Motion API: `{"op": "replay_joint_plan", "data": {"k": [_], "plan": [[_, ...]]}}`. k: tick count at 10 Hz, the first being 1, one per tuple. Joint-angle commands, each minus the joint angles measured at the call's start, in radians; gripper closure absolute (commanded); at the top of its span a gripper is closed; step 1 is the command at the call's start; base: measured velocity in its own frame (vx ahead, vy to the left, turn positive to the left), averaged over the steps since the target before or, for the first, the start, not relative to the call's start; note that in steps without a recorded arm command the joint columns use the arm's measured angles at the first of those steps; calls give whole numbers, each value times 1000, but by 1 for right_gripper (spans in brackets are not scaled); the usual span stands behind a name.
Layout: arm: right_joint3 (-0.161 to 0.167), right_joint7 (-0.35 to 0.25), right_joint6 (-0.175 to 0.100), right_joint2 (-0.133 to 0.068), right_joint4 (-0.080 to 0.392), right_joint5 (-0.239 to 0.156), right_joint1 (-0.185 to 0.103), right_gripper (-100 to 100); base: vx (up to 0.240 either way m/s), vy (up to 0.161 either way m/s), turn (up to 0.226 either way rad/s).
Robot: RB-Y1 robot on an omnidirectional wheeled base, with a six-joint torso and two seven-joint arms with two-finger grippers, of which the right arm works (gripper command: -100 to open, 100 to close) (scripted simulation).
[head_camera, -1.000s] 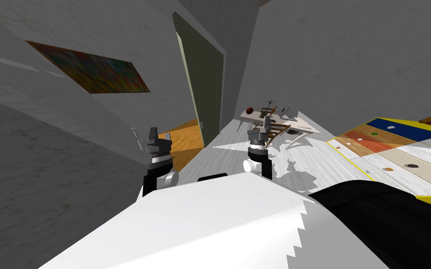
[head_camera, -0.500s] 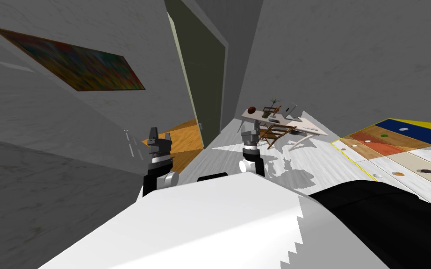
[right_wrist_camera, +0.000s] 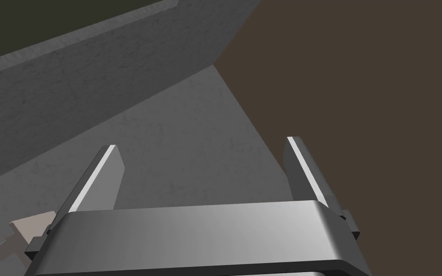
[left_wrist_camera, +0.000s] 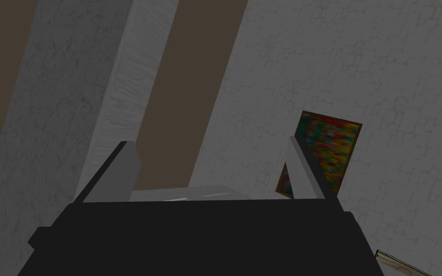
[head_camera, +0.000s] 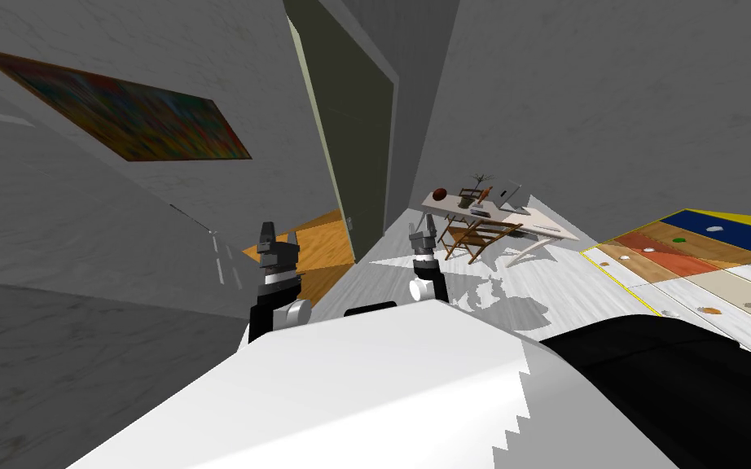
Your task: Push the door open
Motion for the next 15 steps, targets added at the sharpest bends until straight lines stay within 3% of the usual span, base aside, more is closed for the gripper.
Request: {"op": "replay_joint_plan", "data": {"k": [1, 15], "plan": [[24, -2, -14, -6, 42, 3, -11, -100, 106, 3, -3], [218, -15, -73, -48, 367, 19, -139, -100, 98, -7, -3]]}}
